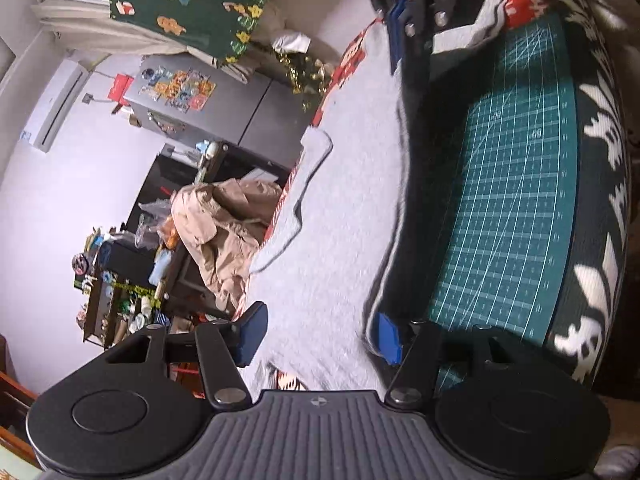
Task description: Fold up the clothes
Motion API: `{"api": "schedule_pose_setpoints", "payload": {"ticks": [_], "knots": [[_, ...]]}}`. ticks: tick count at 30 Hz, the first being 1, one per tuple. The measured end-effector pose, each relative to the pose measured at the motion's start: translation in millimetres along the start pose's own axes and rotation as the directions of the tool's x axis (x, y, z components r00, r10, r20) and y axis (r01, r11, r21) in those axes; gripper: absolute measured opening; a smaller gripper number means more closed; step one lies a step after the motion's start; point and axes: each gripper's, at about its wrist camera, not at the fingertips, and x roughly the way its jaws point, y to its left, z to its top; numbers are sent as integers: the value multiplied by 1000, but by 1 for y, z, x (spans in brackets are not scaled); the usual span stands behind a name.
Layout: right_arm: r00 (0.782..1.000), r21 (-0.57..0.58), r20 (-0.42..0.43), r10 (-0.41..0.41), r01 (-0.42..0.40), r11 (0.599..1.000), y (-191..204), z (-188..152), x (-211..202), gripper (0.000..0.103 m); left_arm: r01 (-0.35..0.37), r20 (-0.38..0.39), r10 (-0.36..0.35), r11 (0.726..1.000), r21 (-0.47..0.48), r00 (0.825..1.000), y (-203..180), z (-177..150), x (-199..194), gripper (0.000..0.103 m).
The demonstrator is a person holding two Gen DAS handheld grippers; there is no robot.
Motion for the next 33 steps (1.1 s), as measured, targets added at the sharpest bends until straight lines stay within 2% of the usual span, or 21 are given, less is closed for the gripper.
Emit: {"api": "schedule_pose_setpoints", "payload": {"ticks": [2,3,5,7,11,13,17,24,29,33], "knots": [[1000,-10,-9,2,-2,1000,3,-1,2,6,20,-6,-20,1000,-3,1000,-1,-2,0,27],[1000,-16,-14,3,-3,1000,5,-1,2,6,29,-8,-29,1000,-6,1000,-1,-1,1,7],[1000,-29,-27,6,-7,1000,11,-3,4,13,48,-2,-48,999,-21,999,1,-2,0,5],[999,-41,-46,7,-9,999,16,-6,7,28,64,0,-64,996,-60,998,9,-1,0,5],[998,-54,-64,10,-14,998,30,-10,8,37,70,-14,-73,985,-155,997,26,0,0,5],[998,-75,-62,-18,13,997,37,-11,8,40,71,-22,-76,977,-199,997,35,0,0,5],[995,-153,-50,-83,74,985,53,-12,10,41,83,-29,-93,964,-254,995,46,0,0,5],[984,-321,-74,-162,131,938,53,-29,7,41,91,-22,-100,966,-242,995,47,0,0,5],[976,-355,-110,-189,139,924,41,-47,1,41,94,-23,-101,971,-218,995,42,0,0,6],[968,-337,-137,-211,155,928,31,-59,-2,41,94,-30,-102,975,-203,994,39,-3,1,6]]}}
